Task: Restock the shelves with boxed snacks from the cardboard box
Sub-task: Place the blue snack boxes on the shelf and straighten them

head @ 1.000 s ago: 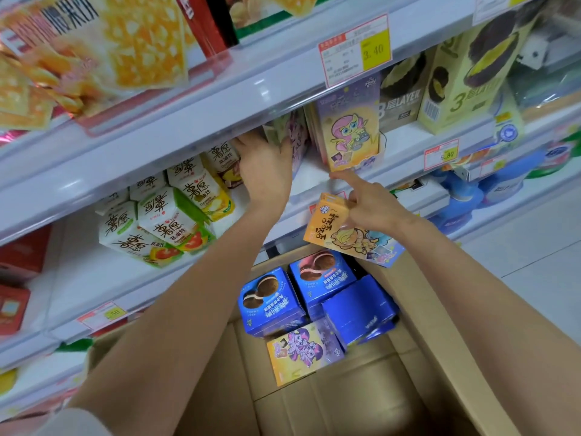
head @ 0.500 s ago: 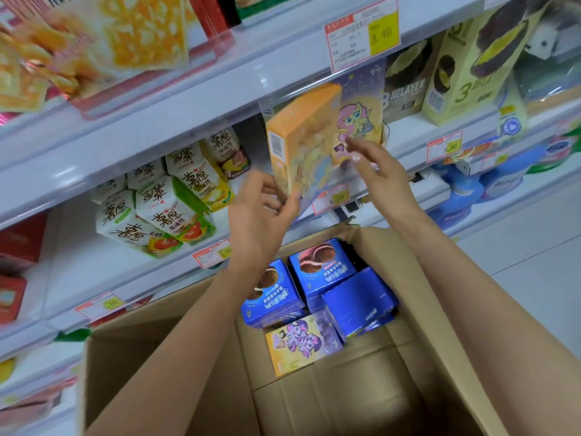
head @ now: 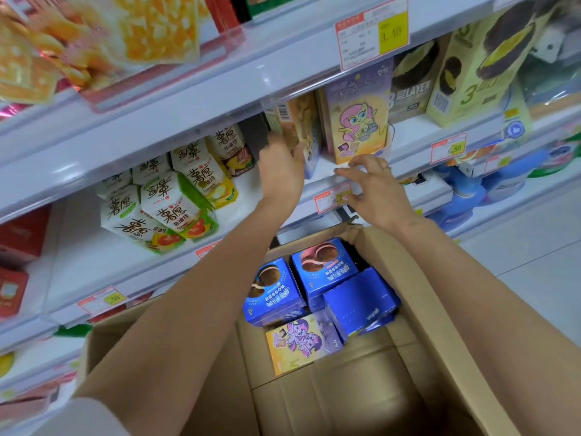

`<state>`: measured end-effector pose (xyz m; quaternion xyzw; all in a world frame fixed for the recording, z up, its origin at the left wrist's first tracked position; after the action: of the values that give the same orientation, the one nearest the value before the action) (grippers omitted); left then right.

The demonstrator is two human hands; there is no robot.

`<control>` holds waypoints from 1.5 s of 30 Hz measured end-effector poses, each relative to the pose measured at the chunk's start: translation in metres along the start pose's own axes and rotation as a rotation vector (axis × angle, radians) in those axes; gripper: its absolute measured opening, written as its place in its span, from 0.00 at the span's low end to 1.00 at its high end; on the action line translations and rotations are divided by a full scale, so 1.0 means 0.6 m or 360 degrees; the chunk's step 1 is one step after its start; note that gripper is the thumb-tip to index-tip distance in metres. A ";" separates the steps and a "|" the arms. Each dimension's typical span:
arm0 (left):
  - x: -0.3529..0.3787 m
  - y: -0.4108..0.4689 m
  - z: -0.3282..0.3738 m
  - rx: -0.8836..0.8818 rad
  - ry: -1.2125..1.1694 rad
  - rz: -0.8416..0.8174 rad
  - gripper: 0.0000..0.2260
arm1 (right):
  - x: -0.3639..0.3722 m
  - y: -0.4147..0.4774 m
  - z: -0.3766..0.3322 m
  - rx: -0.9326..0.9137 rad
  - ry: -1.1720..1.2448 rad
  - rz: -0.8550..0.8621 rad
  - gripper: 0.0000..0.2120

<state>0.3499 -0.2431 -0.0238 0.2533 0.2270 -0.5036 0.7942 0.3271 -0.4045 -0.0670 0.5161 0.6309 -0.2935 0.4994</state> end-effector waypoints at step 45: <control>-0.091 -0.337 -0.293 0.0257 0.0876 -0.1016 0.26 | 0.318 -0.370 -0.190 0.2542 0.2286 -0.0453 0.12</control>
<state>0.1254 -0.1684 -0.1605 0.3565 0.4573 -0.6539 0.4860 0.0861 -0.3007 -0.2398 0.6656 0.4567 -0.3040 -0.5060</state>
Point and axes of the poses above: each hand's wrist, its own y-axis towards the middle knuckle, its own x-axis out of the palm, z = x × y, the point moved 2 cm from there along y, towards the middle knuckle, and after that the axes turned 10 degrees about -y, right-handed, at the moved point
